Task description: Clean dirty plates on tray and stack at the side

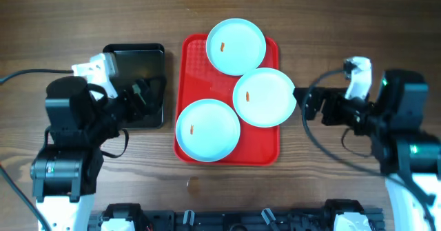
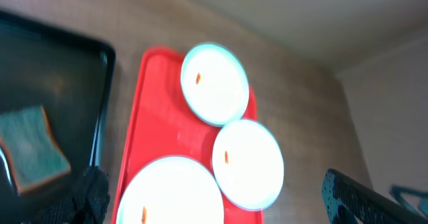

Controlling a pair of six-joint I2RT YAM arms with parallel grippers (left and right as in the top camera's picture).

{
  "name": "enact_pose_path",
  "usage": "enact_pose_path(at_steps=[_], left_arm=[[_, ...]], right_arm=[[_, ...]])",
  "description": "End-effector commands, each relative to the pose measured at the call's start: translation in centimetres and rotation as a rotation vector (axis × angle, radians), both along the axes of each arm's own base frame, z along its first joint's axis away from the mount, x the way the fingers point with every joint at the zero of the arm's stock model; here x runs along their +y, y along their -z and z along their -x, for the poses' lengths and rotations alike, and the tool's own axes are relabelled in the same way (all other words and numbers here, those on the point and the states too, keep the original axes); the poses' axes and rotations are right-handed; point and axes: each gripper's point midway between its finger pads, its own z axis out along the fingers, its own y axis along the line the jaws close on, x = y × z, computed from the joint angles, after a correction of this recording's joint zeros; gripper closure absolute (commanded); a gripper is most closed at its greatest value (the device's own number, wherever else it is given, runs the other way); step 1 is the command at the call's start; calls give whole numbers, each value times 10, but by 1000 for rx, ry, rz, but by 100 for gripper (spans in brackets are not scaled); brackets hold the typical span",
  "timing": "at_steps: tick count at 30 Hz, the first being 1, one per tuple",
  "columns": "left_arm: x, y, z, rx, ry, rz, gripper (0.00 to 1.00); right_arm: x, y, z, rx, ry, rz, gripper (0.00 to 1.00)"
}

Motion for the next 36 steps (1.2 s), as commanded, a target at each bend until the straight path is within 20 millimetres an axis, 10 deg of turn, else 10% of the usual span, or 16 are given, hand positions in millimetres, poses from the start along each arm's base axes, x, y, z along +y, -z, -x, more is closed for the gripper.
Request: enact_pose_path(at_steps=[1, 13, 20, 24, 36], left_arm=[[-1, 8, 3, 53, 13, 1, 1], [78, 110, 3, 476, -327, -336, 30], [84, 180, -23, 640, -391, -345, 37], [84, 211, -44, 664, -387, -350, 66], [86, 288, -57, 777, -377, -389, 70]], right_arm=[[14, 6, -6, 78, -42, -86, 10], [53, 70, 6, 303, -167, 64, 31], [73, 74, 11, 315, -170, 99, 32], [80, 75, 16, 318, -198, 105, 32], [82, 75, 18, 318, -207, 106, 32]])
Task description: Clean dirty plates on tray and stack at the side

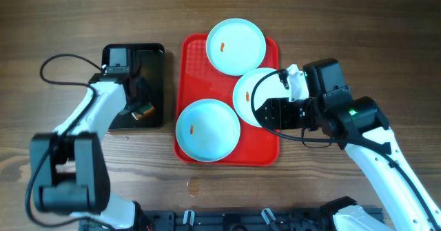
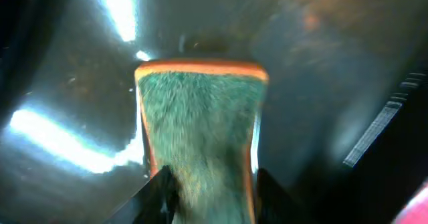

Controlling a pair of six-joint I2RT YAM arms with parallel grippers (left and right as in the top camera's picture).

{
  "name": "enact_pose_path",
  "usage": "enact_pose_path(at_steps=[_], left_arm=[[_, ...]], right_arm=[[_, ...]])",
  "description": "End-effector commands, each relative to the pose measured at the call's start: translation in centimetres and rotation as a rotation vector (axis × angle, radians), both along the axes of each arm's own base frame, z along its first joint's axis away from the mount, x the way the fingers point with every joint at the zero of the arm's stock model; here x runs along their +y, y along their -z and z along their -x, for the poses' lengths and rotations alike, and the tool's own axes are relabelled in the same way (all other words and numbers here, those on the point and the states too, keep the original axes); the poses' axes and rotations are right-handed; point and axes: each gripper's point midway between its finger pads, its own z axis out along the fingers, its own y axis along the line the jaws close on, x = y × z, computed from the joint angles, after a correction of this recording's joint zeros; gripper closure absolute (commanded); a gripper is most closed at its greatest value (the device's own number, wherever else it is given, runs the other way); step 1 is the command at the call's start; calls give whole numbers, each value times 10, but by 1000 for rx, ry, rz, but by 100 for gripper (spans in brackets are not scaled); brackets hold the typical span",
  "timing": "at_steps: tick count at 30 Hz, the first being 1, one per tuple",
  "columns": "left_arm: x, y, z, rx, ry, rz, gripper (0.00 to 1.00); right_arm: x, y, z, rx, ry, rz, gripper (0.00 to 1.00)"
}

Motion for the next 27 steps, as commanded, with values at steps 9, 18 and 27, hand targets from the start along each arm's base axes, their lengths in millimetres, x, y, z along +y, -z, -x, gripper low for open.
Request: enact_pose_path(at_steps=[9, 18, 27], left_arm=[[-9, -1, -8, -1, 102, 38, 96], [-13, -47, -8, -91, 252, 6, 96], [-1, 19, 20, 24, 223, -41, 96]], right_arm=[[0, -2, -3, -9, 9, 10, 32], [0, -2, -4, -12, 10, 8, 32], [0, -3, -5, -17, 10, 7, 32]])
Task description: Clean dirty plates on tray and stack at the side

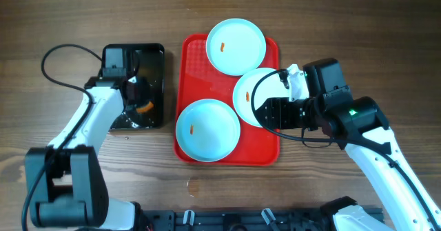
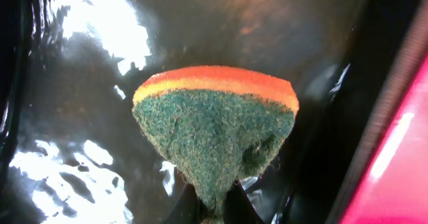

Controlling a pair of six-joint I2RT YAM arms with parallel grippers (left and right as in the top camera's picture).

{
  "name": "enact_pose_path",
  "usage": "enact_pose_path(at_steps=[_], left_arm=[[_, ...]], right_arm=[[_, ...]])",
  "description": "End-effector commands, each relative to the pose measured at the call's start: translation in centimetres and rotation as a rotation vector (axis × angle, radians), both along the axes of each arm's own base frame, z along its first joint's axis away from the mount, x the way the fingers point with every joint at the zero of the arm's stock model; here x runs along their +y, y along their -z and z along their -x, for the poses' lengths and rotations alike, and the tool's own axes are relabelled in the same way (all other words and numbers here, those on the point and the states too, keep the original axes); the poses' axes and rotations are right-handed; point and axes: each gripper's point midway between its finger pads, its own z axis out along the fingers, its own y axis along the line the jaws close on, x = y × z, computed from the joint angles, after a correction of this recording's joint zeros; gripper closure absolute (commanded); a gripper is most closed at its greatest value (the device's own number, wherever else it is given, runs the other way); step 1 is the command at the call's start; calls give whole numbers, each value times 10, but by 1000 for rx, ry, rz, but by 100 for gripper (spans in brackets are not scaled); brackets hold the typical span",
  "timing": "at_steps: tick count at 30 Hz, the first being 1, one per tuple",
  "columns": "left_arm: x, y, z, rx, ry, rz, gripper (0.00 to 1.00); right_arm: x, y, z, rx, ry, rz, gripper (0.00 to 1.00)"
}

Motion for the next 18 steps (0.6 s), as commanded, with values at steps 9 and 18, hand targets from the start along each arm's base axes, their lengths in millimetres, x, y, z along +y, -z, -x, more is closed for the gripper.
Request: enact_pose_path(at_steps=[9, 18], left_arm=[[5, 37, 18, 79, 4, -27, 96], [-38, -69, -15, -116, 115, 107, 96]], right_arm=[[0, 0, -5, -17, 3, 11, 31], [-66, 35, -34, 2, 407, 306, 37]])
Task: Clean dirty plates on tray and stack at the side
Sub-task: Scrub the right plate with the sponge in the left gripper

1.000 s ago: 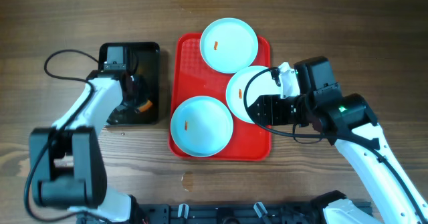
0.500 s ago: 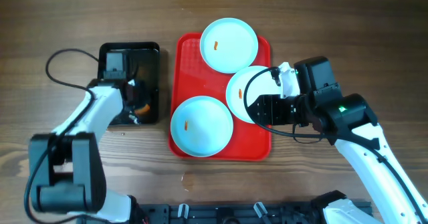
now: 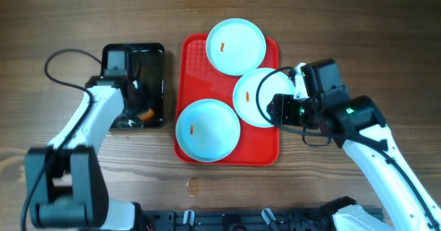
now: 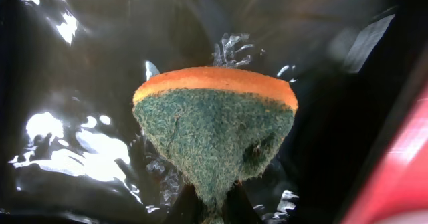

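Three pale blue plates lie on the red tray, each with a small orange speck: the top plate, the right plate and the lower left plate. A green and orange sponge is pinched into a wedge by my left gripper, which is shut on its lower end over the black tray. From overhead the sponge shows as an orange spot at the left gripper. My right gripper sits at the right plate's right rim, its jaws unclear.
The black tray holds shiny water with ripples behind the sponge. It stands just left of the red tray on a wooden table. A cable loops off the left arm.
The left gripper still pinches the sponge over the black tray, and the water now shows ripples. The right gripper has shifted slightly right, to the right plate's rim.
Both arms were drawn back at the sides, with the sponge lying flat in the black tray. Then the left gripper stood open astride the sponge and the right gripper was over the right plate. Later the left gripper was shut on the sponge, and it holds it still.
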Controlling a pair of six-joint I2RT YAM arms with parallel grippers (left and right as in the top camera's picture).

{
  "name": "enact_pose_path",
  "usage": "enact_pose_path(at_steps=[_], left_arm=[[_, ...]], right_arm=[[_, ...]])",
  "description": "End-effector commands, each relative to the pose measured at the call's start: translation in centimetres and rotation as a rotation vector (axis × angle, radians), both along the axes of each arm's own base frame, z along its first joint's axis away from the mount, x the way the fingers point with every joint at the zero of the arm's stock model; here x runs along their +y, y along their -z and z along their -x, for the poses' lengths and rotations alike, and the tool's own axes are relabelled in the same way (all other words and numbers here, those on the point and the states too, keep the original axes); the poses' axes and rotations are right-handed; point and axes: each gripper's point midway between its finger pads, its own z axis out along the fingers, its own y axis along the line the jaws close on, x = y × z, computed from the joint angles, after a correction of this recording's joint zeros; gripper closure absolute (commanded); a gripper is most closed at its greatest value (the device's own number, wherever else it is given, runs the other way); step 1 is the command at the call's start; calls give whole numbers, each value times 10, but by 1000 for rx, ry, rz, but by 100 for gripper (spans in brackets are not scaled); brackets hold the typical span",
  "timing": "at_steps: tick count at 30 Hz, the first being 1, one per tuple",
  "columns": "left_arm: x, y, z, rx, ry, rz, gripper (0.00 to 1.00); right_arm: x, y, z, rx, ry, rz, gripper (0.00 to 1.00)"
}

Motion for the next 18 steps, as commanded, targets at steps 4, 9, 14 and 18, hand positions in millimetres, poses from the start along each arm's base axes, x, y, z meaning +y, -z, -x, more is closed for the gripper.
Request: enact_pose_path(at_steps=[4, 9, 14, 18], left_arm=[[-79, -90, -38, -275, 179, 184, 96], [-147, -99, -44, -344, 261, 264, 96], [-212, -111, -46, -426, 319, 365, 96], [-241, -104, -47, -431, 312, 424, 96]], right_arm=[[-38, 24, -39, -42, 202, 159, 38], [-60, 50, -67, -15, 209, 146, 41], [-67, 79, -72, 84, 155, 20, 51], [-66, 101, -73, 137, 116, -26, 56]])
